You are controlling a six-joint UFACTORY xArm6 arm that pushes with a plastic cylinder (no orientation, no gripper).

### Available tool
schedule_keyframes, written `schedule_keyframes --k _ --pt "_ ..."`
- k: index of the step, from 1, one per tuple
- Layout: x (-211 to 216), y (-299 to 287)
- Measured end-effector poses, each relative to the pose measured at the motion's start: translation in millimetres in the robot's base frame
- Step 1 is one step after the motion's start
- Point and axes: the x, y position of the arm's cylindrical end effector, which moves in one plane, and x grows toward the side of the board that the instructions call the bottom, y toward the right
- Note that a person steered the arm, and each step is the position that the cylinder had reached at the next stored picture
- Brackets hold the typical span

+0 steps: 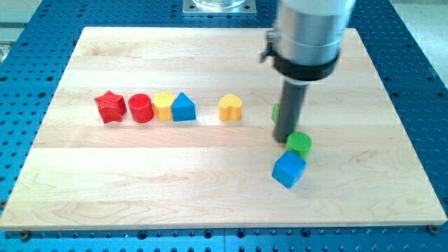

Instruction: Separate the green blocks

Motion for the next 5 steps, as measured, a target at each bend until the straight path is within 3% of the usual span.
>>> schedule_keyframes --k 1,4,5 --pt "-19.4 28.5" --pt "-39.5 -8.3" --pt "-15.0 28.3"
